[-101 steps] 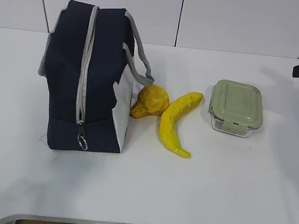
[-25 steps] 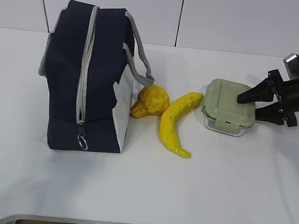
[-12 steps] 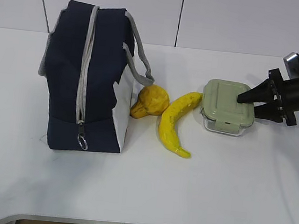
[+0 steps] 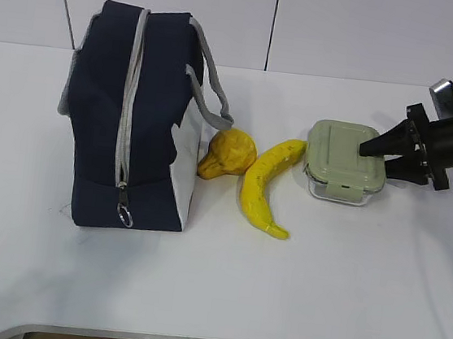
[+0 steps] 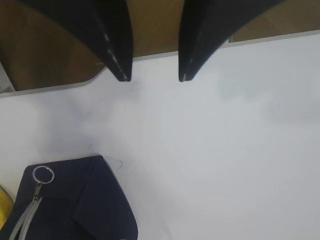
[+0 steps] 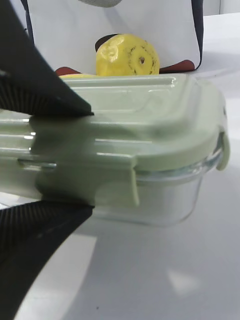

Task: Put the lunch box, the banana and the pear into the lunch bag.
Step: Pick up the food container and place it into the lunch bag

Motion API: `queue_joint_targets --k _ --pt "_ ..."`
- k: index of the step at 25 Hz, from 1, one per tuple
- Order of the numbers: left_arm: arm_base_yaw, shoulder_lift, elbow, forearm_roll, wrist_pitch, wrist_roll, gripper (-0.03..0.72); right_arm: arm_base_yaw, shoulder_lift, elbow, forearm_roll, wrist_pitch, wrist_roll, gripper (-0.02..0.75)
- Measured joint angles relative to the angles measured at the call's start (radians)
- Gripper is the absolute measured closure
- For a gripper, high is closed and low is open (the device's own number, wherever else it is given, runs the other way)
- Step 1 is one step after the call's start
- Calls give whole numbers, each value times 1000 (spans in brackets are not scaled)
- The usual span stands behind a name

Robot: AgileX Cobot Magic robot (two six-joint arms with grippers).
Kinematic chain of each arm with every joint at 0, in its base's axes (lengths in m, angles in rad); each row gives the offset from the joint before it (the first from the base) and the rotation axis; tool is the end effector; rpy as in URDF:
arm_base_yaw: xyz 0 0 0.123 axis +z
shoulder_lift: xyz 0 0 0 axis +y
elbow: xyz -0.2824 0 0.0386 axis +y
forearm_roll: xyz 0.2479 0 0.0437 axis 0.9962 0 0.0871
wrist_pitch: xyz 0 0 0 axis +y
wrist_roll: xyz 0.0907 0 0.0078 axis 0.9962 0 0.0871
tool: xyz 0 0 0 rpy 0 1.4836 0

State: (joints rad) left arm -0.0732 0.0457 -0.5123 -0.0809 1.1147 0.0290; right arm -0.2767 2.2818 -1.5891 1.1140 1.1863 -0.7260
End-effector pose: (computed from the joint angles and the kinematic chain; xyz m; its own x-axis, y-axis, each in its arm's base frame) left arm -0.0022 -0.0065 0.2767 -0.5303 0.0322 -0.8472 0.1307 0.9904 -0.0442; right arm 0.4430 -0.0470 0.1371 -0.9535 0.2281 -0.1971 -0.0283 0.5832 0.8118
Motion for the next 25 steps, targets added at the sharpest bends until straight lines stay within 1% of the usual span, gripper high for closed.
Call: queue_joint_targets --k 8,17,21,25 --pt "0 0 0 0 0 0 449 0 -2 -1 16 -13 4 358" --pt "0 0 0 0 9 0 452 0 -77 -1 -7 -22 102 358" --pt "0 25 -37 0 47 0 453 0 -123 -1 -7 -20 146 358" --pt "0 92 -109 -9 52 0 454 2 -176 -1 -7 -18 174 358"
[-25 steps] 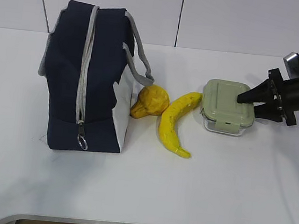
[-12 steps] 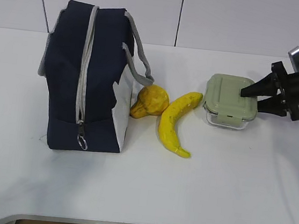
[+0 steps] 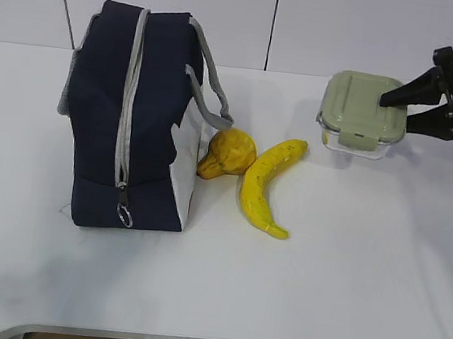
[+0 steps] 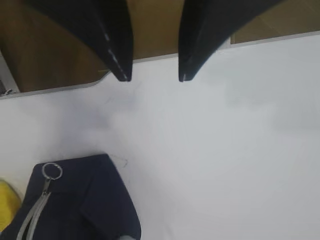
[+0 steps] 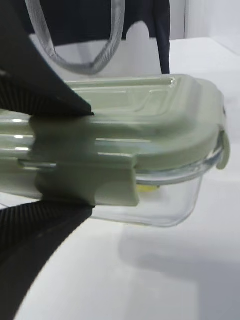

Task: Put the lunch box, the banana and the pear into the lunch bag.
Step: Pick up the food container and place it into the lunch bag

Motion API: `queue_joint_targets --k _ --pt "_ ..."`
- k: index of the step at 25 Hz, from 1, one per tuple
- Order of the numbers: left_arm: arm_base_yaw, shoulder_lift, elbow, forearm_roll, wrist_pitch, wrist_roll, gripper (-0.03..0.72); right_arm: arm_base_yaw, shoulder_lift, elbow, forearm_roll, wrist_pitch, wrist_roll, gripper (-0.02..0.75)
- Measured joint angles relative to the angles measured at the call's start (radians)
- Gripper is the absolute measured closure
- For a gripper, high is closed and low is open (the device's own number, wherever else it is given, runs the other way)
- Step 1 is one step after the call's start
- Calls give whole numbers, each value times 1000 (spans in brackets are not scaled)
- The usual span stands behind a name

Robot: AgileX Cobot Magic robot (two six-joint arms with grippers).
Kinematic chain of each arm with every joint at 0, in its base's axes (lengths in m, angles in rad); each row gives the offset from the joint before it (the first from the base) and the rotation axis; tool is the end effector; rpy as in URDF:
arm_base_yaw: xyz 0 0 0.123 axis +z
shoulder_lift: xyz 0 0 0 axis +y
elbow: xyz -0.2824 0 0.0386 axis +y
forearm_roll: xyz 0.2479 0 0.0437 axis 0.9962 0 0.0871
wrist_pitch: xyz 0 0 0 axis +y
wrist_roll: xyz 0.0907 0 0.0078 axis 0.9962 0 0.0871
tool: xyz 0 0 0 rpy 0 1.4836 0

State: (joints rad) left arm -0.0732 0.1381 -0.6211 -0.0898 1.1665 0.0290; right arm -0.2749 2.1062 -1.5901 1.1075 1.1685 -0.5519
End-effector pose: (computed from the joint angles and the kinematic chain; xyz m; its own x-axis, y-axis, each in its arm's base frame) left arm -0.0006 -0.0075 0.3030 -0.5598 0.0346 -0.8279 0.1374 0.9892 -0.0515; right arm 0.4353 -0.0449 0.2130 -0.9158 0.3247 -0.2362 -0.0010 0.5865 0.8100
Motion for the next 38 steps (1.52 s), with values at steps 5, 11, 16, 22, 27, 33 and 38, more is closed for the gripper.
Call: queue_joint_targets --k 5,11,16,22,27,33,38 --pt "0 165 -83 -88 -9 -2 450 43 -73 0 4 0 22 358" --pt "0 415 -192 -201 -70 -7 437 151 -116 -17 48 20 37 358" --pt "0 635 -304 -242 -155 -7 308 216 -126 -84 66 25 67 358" --pt "0 915 -414 -336 -200 63 238 288 -127 -170 68 31 85 358" --pt "0 1116 -523 -446 -211 175 236 310 -127 -220 77 45 89 358" --pt "-13 1312 -677 -540 -216 241 243 316 -127 -223 92 47 91 358" --pt "-74 1450 -785 -555 -217 277 251 344 -127 -223 92 47 92 358"
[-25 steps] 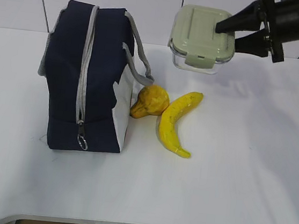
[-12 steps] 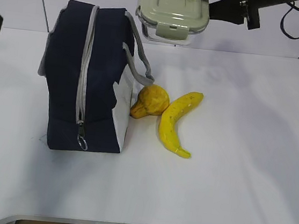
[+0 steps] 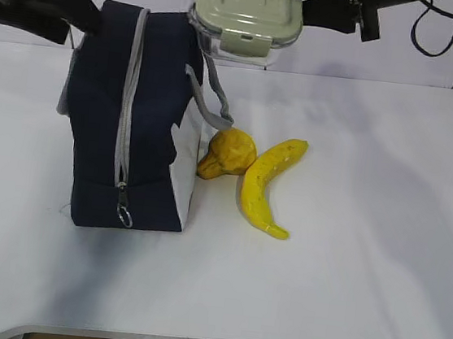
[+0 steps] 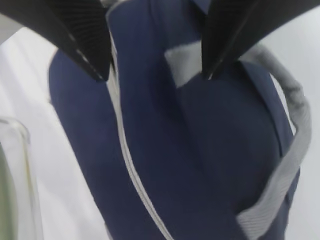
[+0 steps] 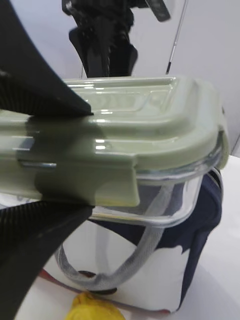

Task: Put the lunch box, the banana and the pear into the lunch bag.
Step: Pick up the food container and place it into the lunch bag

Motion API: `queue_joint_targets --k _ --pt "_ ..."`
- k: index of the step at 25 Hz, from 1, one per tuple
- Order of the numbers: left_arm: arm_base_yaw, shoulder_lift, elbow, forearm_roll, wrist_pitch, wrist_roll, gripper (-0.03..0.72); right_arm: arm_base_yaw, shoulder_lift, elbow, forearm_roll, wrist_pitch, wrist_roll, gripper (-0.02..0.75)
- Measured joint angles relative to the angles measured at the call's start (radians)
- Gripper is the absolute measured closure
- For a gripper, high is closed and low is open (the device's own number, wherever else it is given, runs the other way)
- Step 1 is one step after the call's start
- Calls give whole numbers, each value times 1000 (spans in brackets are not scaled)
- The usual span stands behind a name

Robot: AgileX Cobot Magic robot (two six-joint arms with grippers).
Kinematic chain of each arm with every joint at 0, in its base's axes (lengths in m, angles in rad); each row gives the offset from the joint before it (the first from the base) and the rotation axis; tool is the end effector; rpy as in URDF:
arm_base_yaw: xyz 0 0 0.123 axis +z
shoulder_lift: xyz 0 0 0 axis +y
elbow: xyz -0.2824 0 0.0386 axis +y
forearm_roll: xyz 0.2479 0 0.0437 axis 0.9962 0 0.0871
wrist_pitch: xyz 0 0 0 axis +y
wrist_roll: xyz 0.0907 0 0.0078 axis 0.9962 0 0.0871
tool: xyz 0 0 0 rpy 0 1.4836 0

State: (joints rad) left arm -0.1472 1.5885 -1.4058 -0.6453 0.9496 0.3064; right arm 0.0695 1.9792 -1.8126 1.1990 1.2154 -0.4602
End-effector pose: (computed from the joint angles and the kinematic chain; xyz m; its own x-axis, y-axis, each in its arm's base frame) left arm 0.3321 -0.0943 0.3386 -0.8360 0.0302 -0.5480 0.3279 0.8282 -0.4546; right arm 0.4217 0.1091 0.3354 -0.8860 0.0677 -0.4588 -0.3851 0.4438 0.8092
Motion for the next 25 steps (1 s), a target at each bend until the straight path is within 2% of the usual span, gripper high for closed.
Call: queue_joint_targets --k 4,6,7,10,12,19,25 --pt "-25 80 -43 50 -6 10 256 29 0 0 2 0 2 358" --pt "-27 97 -43 60 -9 10 286 44 0 0 2 0 2 358" --pt "-27 101 -43 60 -9 10 330 54 0 0 2 0 2 358" --pt "-27 101 -59 65 15 22 561 96 0 0 2 -5 2 358" --pt "-27 101 -76 65 42 37 643 121 0 0 2 -23 2 358" --pt "-27 71 -99 30 68 62 661 155 14 -2 -18 -91 -2 358" --pt "-27 38 -99 -16 87 74 663 155 100 -6 -156 -125 2 358"
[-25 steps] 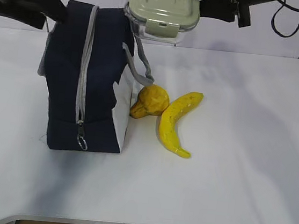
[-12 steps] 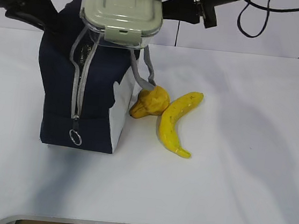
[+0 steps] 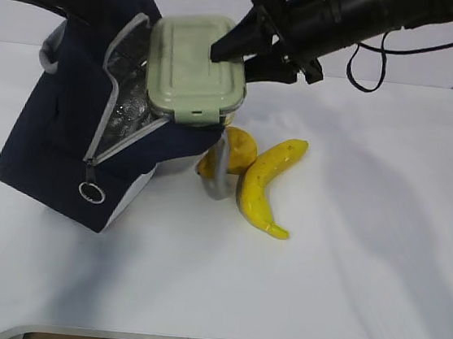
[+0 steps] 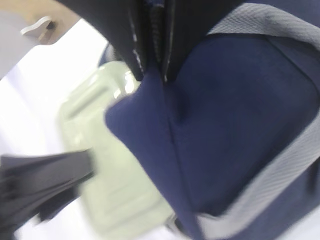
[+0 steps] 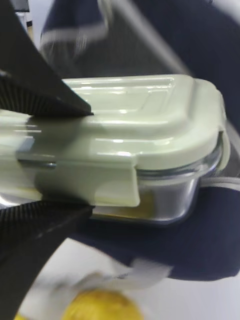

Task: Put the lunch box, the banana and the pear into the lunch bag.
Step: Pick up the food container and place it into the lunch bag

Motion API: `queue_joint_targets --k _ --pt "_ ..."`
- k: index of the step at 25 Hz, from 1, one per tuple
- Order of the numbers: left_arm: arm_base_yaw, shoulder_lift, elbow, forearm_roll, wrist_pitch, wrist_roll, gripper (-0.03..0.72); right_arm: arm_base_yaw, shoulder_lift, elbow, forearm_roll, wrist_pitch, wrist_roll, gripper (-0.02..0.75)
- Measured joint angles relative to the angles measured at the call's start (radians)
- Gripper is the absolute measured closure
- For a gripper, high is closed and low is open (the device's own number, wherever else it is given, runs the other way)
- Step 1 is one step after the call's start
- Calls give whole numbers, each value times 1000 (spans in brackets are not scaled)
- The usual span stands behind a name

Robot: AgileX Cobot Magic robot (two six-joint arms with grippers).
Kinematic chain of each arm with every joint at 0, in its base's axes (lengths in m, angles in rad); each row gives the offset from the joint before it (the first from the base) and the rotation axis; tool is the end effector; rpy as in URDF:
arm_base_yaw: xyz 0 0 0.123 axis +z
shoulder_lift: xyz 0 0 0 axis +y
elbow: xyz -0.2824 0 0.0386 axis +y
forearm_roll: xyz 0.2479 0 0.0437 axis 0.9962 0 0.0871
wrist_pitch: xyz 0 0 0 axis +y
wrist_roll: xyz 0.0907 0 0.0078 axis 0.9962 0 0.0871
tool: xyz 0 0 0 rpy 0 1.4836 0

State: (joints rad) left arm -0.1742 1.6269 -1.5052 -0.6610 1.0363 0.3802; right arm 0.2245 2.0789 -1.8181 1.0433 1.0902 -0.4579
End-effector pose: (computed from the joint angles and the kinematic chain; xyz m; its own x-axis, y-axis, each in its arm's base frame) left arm 0.3362 -0.1080 0.3526 -0.8065 0.1445 -0.5733 0.4472 0.7834 -0.4316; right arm 0.4292 0.1696 0.2819 -0.8935 -0.0647 -0.4445 -0.4031 0.5522 0.7298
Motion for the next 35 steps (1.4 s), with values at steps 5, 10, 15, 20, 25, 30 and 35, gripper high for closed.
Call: queue_joint_targets --k 5,10,15,20,25,30,35 --pt "-12 -2 0 -54 -18 33 664 4 44 0 4 4 20 358" --pt "-73 17 -2 -68 -57 63 664 50 45 0 97 -33 10 358" --pt "-107 24 -2 -78 -105 71 664 91 46 0 165 -21 -15 358" --pt "-107 32 -4 -80 -107 73 664 101 49 0 173 -71 -49 358" --pt "-107 84 -4 -80 -114 77 664 101 84 0 168 -125 -54 358" --pt "-107 112 -4 -90 -119 77 664 101 146 0 180 -134 -56 358" --pt "-107 112 -4 -92 -120 77 664 101 156 0 180 -164 -56 340"
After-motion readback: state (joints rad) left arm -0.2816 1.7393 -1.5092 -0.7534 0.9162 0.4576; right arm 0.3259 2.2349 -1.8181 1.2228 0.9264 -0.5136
